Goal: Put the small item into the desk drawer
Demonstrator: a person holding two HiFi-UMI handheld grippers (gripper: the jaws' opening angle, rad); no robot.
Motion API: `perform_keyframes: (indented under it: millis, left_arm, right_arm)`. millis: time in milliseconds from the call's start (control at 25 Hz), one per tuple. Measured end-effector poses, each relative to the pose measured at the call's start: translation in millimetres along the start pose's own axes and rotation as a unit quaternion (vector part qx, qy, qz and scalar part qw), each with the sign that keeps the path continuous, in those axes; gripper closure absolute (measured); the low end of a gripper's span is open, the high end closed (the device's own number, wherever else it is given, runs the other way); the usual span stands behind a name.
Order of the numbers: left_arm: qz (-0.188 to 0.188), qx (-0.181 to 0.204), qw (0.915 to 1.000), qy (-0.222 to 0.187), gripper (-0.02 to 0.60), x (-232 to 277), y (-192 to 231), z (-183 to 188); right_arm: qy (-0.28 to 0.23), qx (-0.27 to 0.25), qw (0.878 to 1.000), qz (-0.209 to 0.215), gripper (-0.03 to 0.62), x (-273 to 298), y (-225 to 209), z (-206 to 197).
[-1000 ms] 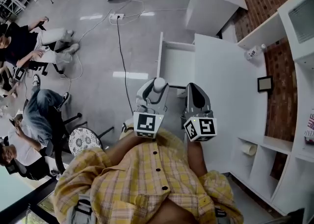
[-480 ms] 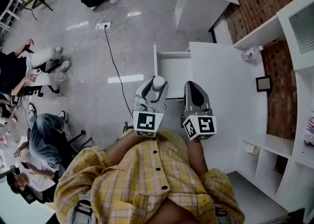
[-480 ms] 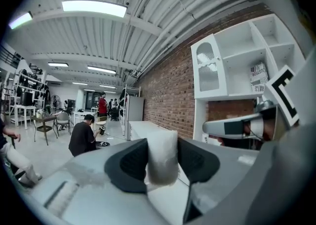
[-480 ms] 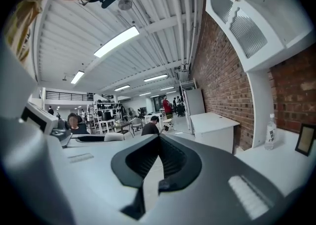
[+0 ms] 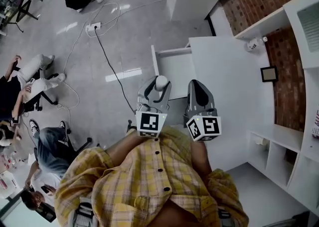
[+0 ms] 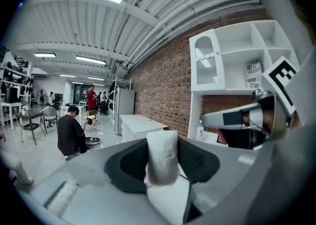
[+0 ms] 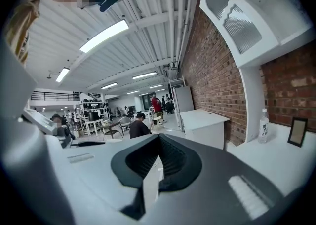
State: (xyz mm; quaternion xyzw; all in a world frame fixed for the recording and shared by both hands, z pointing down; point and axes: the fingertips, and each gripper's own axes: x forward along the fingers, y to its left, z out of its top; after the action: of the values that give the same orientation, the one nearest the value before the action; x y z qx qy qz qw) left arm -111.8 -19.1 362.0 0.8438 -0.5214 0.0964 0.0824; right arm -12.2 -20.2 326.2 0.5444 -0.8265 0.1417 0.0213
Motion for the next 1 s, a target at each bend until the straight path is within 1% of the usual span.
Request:
perform_keyframes:
  millis: [240,400,680,880,1000]
  left_arm:
    - [-0.018,-0.005,0.9994,0.028,0.4,10.7,-2.6,-19.5]
    - [-0.025,-0.007,0.9989,0.039,0.402,16.4,-7.9,-30.8]
    - [-0.027,0.013,0.9967,0.075,0.401,37.2,-14.2,-65.5]
    - [-0.026,0.02,0.9943,0.101,0.402,51.7,-17.1,-86.6]
    - [-0.039,0.029,0.9927,0.111,0.4,68.6,-23.2,-96.3]
  right_arm:
    - [0.024,0.007,0.999,-0.02,0.595,1.8,-8.8,-15.8]
    - [0.04,0.014,0.999,-0.026,0.595,1.0,-17.1,-27.0]
    - [0.059,0.025,0.998,-0.021,0.595,7.1,-33.3,-57.1]
    - [0.071,0.035,0.997,-0.019,0.594,11.4,-46.4,-78.5]
    - [0.079,0.042,0.996,-0.02,0.595,16.1,-58.7,-89.4]
